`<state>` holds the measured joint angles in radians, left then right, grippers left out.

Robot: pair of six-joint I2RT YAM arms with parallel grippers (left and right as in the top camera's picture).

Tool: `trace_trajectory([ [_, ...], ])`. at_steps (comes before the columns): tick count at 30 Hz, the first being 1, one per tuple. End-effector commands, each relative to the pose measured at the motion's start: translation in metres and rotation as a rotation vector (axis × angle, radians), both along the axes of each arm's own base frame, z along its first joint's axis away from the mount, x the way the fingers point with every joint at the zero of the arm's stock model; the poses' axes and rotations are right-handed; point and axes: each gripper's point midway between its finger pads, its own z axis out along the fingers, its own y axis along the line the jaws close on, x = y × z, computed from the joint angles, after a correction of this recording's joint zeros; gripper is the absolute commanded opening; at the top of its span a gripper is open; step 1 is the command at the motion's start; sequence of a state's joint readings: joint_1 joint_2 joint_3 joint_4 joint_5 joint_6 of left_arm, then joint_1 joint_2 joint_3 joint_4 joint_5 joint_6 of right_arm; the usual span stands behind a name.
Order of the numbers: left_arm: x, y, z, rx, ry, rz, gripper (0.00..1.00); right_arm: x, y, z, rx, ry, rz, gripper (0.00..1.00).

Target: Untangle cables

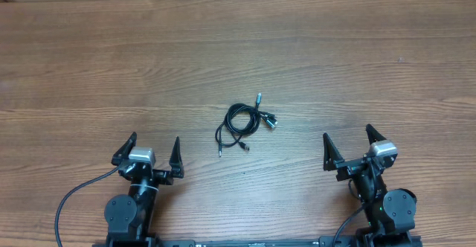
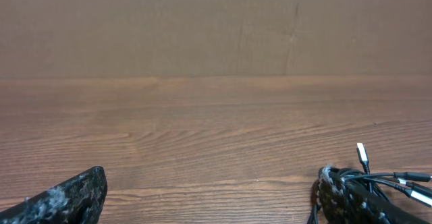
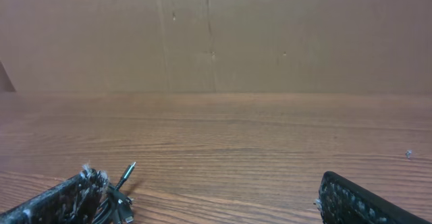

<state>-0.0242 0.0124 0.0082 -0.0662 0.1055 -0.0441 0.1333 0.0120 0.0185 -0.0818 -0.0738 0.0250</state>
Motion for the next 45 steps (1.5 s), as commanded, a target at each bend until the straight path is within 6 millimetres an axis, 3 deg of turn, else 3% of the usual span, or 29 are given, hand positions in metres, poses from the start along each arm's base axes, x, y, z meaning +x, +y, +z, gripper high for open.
trace_trajectory([
  [1,0.000,0.000,0.000,0.021,-0.005,-0.005,0.99,0.000,0.000,-0.002,-0.007,-0.004,-0.004,1.00],
  [13,0.000,0.001,0.000,0.022,-0.006,-0.001,1.00,0.000,0.000,-0.002,-0.007,-0.004,-0.003,1.00],
  [18,0.001,0.021,0.000,0.030,-0.008,0.120,1.00,0.000,0.000,-0.002,-0.007,-0.004,-0.003,1.00],
  [29,0.001,0.020,-0.003,0.026,0.007,0.114,1.00,0.000,0.000,-0.002,-0.007,-0.004,-0.003,1.00],
  [37,-0.001,0.006,0.006,-0.156,0.018,0.045,1.00,0.000,0.000,-0.002,-0.007,-0.004,-0.003,1.00],
  [45,-0.010,0.008,0.031,-0.103,0.049,0.049,1.00,0.000,0.000,-0.002,-0.007,-0.004,-0.003,1.00],
])
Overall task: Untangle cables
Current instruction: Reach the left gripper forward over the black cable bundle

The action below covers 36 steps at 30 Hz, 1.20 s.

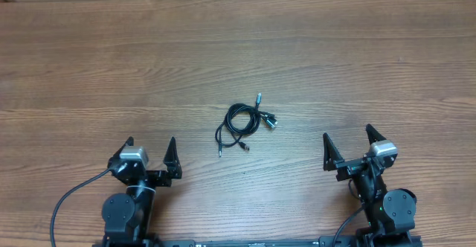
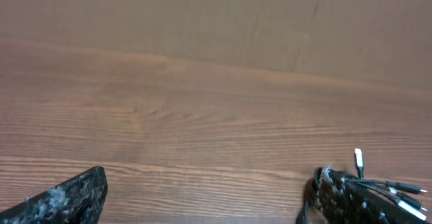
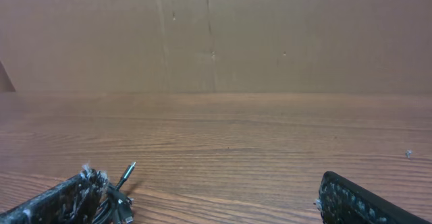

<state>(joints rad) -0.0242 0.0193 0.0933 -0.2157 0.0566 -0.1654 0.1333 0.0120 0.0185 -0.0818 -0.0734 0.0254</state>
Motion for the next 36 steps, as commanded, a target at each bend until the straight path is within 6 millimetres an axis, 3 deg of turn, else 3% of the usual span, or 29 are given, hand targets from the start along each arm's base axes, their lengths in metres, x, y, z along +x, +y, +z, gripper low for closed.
trace_trajectory([
  [1,-0.003,-0.001,0.030,0.015,-0.023,-0.011,1.00,0.000,0.000,-0.002,-0.008,-0.004,-0.003,1.00],
  [7,0.007,-0.001,0.038,0.028,0.072,-0.012,1.00,0.000,0.000,-0.002,-0.007,-0.004,-0.003,1.00],
  [16,0.048,-0.006,0.063,0.026,0.251,-0.037,1.00,0.000,0.000,-0.002,-0.007,-0.004,-0.003,1.00],
  [22,0.079,-0.036,0.091,0.012,0.341,-0.162,1.00,0.000,0.000,-0.002,-0.007,-0.004,-0.003,1.00],
  [25,0.091,-0.056,0.096,0.028,0.389,-0.212,1.00,0.000,0.000,-0.002,-0.007,-0.004,-0.003,1.00],
  [30,0.105,-0.100,0.081,0.159,0.458,-0.367,1.00,0.000,0.000,-0.002,-0.007,-0.004,-0.003,1.00],
  [36,0.104,-0.133,0.036,0.241,0.582,-0.473,1.00,0.000,0.000,-0.002,-0.007,-0.004,-0.003,1.00],
])
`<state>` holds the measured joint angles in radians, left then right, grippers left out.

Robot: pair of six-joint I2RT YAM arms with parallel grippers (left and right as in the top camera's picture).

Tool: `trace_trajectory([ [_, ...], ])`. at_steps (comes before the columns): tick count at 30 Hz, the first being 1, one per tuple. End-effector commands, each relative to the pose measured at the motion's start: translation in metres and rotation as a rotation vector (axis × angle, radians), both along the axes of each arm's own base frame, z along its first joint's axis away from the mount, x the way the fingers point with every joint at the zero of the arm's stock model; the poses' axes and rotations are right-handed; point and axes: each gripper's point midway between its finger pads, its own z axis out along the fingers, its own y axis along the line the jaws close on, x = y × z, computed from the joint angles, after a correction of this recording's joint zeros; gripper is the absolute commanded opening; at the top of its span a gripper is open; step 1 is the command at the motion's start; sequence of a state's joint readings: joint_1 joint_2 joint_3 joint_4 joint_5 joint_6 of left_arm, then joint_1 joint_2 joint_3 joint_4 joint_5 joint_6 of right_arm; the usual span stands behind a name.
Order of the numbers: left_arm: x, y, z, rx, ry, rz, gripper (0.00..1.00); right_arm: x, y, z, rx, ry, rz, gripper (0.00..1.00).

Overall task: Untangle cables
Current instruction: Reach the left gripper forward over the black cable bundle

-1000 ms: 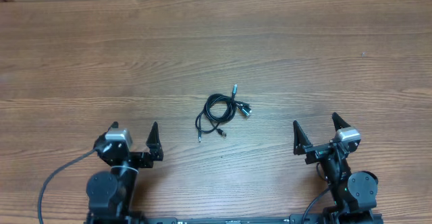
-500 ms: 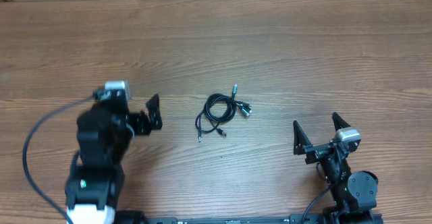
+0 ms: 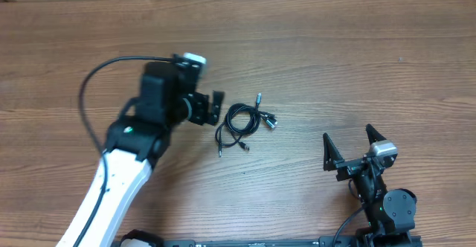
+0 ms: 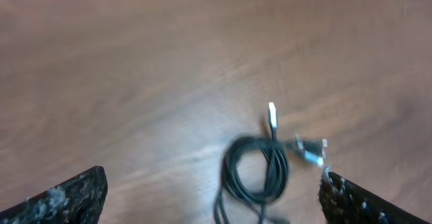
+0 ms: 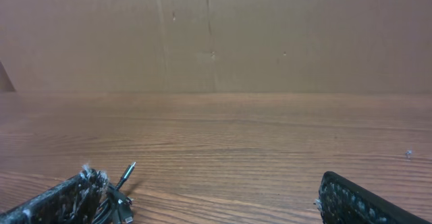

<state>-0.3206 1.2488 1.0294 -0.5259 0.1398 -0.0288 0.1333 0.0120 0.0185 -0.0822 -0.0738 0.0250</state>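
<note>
A small tangle of thin black cables (image 3: 242, 125) with metal plugs lies at the middle of the wooden table (image 3: 357, 61). My left gripper (image 3: 210, 108) hovers just left of it, open and empty. In the left wrist view the coiled cables (image 4: 256, 170) lie below, between the wide-apart fingertips (image 4: 67, 197). My right gripper (image 3: 349, 144) rests open near the front right, well away from the bundle. The right wrist view catches the cables (image 5: 118, 193) behind its left fingertip (image 5: 61, 200).
A brown cardboard wall (image 5: 216, 35) stands behind the far edge of the table. The left arm's white link (image 3: 111, 195) and its black cord (image 3: 104, 72) stretch across the left half of the table.
My left arm has left the front left of the table and now reaches out over its middle, its open gripper beside the cable bundle. The right arm and the cables have not moved.
Both grippers first rested open at the front edge with the tangled cables lying untouched in the middle. The left gripper then sat slightly turned at its place. Now it hangs beside the bundle, still open, with the right gripper where it was.
</note>
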Motion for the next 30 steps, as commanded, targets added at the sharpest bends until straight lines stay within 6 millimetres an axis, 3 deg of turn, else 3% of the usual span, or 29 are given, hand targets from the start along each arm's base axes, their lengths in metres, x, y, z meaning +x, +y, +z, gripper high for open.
trace_trajectory([
  [1,0.000,-0.012,-0.015,0.047,0.040,-0.067,1.00,0.000,0.000,-0.002,-0.007,-0.004,-0.003,1.00],
  [7,-0.006,-0.012,-0.062,0.078,0.209,-0.067,1.00,0.000,0.000,-0.002,-0.007,-0.004,-0.003,1.00],
  [13,-0.005,-0.013,-0.096,0.077,0.321,-0.022,1.00,0.000,0.000,-0.002,-0.007,-0.004,-0.003,1.00],
  [22,0.006,-0.026,-0.109,0.035,0.323,-0.055,1.00,0.000,0.000,-0.002,-0.007,-0.004,-0.004,1.00],
  [26,0.012,-0.030,-0.112,0.039,0.305,-0.057,0.84,0.000,0.000,-0.002,-0.007,-0.004,-0.003,1.00],
  [30,0.016,-0.041,-0.118,0.039,0.292,-0.081,0.78,0.000,0.000,-0.002,-0.007,-0.004,-0.003,1.00],
])
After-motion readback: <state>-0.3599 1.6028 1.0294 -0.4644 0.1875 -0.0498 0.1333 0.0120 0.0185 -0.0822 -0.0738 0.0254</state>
